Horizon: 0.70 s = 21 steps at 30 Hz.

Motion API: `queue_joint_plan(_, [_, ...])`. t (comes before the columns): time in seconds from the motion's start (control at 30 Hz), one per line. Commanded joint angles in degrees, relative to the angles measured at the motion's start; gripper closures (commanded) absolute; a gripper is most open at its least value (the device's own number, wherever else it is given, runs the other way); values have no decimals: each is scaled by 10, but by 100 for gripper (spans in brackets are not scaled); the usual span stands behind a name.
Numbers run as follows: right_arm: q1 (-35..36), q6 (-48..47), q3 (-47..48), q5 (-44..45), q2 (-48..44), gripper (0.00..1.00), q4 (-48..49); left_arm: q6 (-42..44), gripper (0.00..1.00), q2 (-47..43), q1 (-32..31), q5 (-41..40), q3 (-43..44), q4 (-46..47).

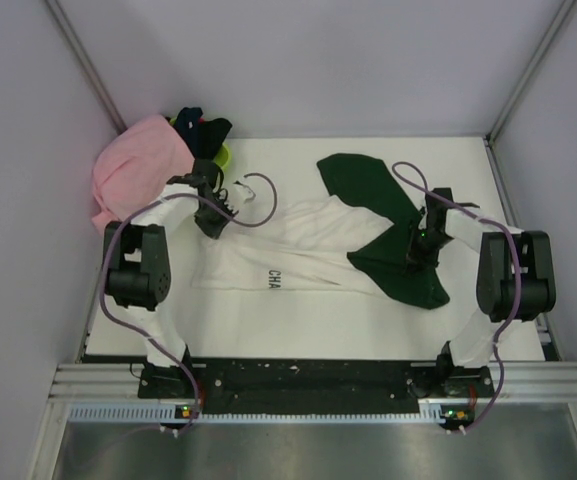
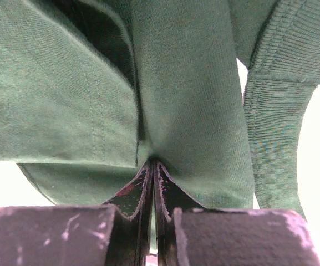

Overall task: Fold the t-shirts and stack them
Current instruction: Fold the flattened tshirt in 1/3 of the way

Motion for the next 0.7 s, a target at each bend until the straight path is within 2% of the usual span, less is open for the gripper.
queue_joint_plan(0.0, [-1,-20,-23,76,31,100,47,-79,79,47,52,-65,44,8])
queue_joint_plan(0.1, [-2,-25,-17,71,19,100,46,-117,60,60,74,-118,75,27])
queue_joint_plan(0.17, [-2,-30,-9,68,4,100,46,-132,52,49,79,-134,83,40])
queue_joint_plan(0.23, [-2,-31,0,62,-15,100,47,-133,50,23,77,-122,88,42])
queue_joint_plan(0.27, [-2,-30,5,61,-25,97,47,-130,50,8,70,-101,89,34])
queue_joint_plan(0.33, [-2,-27,16,52,-43,85,47,-119,50,-27,42,-59,84,19])
queue_joint_plan(0.4, [-5,-19,29,31,-46,78,47,-96,51,-54,-3,-31,68,-3])
queue_joint_plan(0.53, [-8,3,52,6,-31,72,46,-50,52,-110,-90,20,4,-34])
queue_joint_plan(0.67, [-14,6,40,-4,-28,69,47,-44,51,-128,-106,32,-51,-55])
